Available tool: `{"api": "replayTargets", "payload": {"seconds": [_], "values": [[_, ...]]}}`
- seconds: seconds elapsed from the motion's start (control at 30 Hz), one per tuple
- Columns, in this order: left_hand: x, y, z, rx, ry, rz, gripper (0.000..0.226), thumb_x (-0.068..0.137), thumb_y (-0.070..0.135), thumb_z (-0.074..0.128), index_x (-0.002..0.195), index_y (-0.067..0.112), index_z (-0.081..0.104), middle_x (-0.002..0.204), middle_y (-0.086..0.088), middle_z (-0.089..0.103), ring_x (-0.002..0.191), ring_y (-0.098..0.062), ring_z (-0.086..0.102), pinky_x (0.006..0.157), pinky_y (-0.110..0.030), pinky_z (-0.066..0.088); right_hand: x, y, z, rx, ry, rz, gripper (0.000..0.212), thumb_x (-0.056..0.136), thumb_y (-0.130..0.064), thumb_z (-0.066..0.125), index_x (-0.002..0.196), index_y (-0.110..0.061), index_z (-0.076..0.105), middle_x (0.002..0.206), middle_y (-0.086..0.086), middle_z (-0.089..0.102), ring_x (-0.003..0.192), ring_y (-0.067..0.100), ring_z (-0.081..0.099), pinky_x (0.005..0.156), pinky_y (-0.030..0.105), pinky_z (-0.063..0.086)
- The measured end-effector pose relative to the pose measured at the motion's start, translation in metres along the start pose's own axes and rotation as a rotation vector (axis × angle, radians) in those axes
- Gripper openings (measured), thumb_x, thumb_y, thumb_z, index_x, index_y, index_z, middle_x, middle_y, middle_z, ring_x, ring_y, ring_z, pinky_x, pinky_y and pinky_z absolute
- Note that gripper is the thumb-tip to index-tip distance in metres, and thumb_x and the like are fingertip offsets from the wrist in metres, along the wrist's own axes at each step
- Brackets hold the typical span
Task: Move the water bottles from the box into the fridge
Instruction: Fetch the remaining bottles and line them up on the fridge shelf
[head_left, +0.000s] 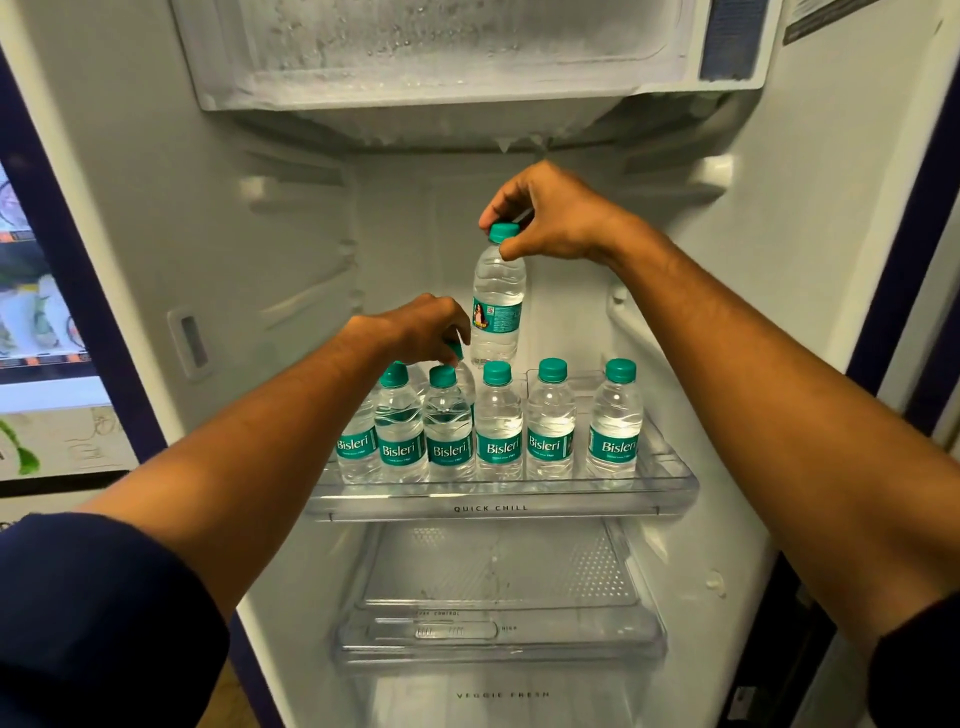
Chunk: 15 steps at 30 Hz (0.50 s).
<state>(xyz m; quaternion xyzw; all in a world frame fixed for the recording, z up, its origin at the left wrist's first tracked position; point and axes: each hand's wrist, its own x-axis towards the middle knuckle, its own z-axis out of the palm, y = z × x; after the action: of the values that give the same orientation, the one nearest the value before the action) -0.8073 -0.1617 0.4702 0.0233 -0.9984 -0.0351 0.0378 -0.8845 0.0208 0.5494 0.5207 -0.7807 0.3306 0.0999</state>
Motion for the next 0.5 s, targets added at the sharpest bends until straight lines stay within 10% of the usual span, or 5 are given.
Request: {"api": "replayTargets", "payload": {"seconds": [0.5], "values": [[-0.029,0.02,-0.016,-0.87,0.334,-0.068,0.08,0.075,0.027,0.082,0.141,0.017,0.037,0.119,-0.003,0.06,0.103,-0.013,0.06,0.08,-0.022,0.052,0.038,-0.007,0.024,-0.136,0.304,0.083,0.043,0.083,-0.042,0.075,0.111,-0.011,0.07,0.108,0.003,0.071,0.091,0.011,0.066,0.083,0.028,0.057]]}}
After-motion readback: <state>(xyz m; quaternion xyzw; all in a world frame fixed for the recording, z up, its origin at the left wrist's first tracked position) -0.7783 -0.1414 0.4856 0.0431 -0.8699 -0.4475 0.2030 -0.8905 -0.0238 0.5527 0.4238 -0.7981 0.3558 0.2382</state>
